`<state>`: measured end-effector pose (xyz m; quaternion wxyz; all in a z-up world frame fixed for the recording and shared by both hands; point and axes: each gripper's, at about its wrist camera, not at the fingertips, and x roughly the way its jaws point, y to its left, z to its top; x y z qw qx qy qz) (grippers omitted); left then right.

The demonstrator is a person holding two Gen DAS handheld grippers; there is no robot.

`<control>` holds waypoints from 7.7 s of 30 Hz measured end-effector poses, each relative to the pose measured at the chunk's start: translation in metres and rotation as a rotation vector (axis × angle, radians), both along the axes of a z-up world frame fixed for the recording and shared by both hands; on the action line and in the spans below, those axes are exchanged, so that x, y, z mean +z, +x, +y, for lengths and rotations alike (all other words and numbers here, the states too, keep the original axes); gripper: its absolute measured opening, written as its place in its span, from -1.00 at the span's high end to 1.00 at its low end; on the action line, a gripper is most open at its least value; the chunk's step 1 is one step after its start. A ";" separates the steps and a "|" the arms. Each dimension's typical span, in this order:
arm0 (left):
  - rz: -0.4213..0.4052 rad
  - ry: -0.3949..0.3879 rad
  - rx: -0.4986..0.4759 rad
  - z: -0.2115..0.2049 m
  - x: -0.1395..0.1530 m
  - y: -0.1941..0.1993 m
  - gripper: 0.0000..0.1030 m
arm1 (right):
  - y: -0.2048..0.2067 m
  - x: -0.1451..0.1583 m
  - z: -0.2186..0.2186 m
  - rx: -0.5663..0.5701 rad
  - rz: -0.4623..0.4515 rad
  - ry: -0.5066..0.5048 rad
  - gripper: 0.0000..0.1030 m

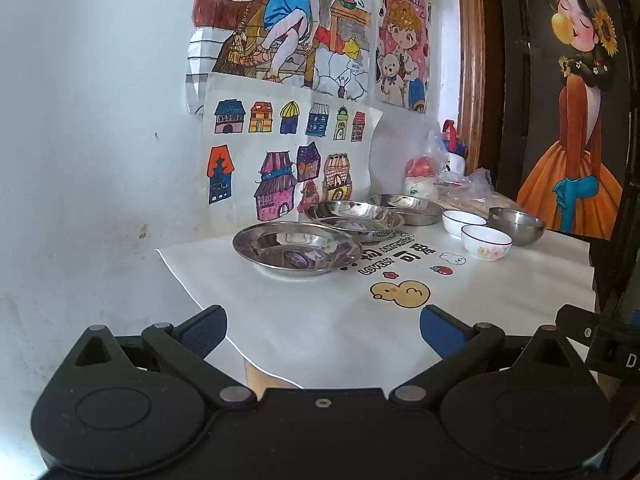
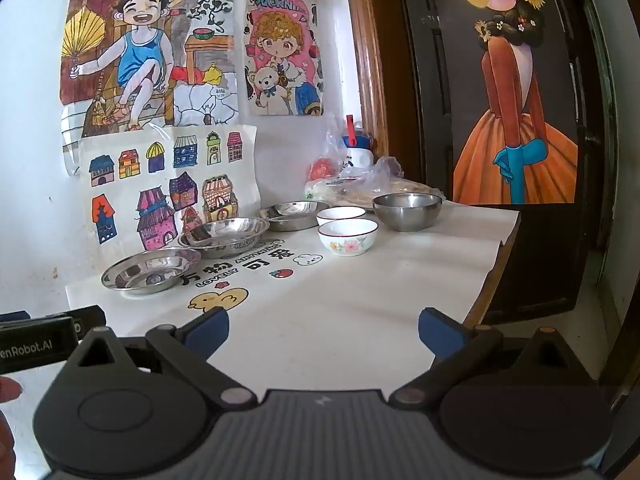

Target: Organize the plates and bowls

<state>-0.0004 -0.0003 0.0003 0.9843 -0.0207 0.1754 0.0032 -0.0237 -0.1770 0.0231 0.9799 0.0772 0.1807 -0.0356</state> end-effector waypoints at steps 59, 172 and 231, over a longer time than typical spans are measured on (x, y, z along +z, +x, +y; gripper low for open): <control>0.000 -0.004 -0.002 0.001 0.000 0.000 -0.99 | -0.002 0.001 0.002 0.001 0.000 -0.008 -1.00; 0.585 -0.274 -0.148 -0.064 0.025 0.512 0.60 | 0.518 -0.004 -0.122 0.345 0.351 0.058 0.67; 0.529 -0.158 -0.004 0.022 0.036 0.375 0.58 | 0.404 -0.014 0.025 0.451 0.275 -0.326 0.57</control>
